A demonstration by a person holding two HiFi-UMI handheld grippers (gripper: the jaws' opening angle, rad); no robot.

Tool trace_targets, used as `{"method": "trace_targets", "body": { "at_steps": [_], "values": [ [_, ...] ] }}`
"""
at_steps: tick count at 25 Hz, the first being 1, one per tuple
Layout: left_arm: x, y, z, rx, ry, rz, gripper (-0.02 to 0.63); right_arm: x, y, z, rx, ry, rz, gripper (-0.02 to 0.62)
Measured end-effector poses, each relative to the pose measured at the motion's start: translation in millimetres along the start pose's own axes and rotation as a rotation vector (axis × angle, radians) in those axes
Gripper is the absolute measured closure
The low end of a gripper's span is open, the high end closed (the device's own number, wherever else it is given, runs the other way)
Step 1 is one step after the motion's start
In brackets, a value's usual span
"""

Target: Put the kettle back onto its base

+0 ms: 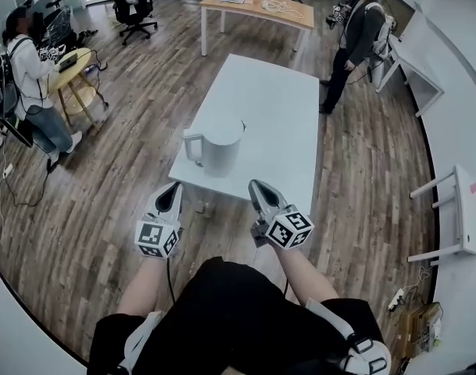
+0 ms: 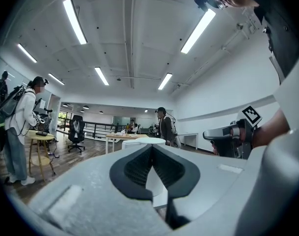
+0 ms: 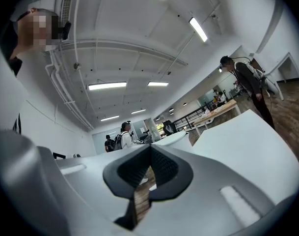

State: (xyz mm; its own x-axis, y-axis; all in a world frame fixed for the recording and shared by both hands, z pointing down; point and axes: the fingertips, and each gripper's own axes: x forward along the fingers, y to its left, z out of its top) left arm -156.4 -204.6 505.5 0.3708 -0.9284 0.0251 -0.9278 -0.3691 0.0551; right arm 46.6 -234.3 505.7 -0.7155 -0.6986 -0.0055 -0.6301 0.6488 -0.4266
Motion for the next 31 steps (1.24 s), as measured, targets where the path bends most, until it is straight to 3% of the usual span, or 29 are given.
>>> {"method": "trace_targets", "body": {
  "at_steps": [8,25,31],
  "values": [
    [21,-26,7,-0.006,-0.023,0.009,0.602,-13,-27,11,-0.051,0.019,0.010,0.595],
    [18,-27,-8,-0.046,0.013,0.058,0.603,-2,-26,2,-0.030,0.057,0.063,0.595],
    [19,-22,-7,-0.022,0.012,0.064,0.603,-2,-34,0,-0.003,0.051,0.048,0.595]
  ]
}}
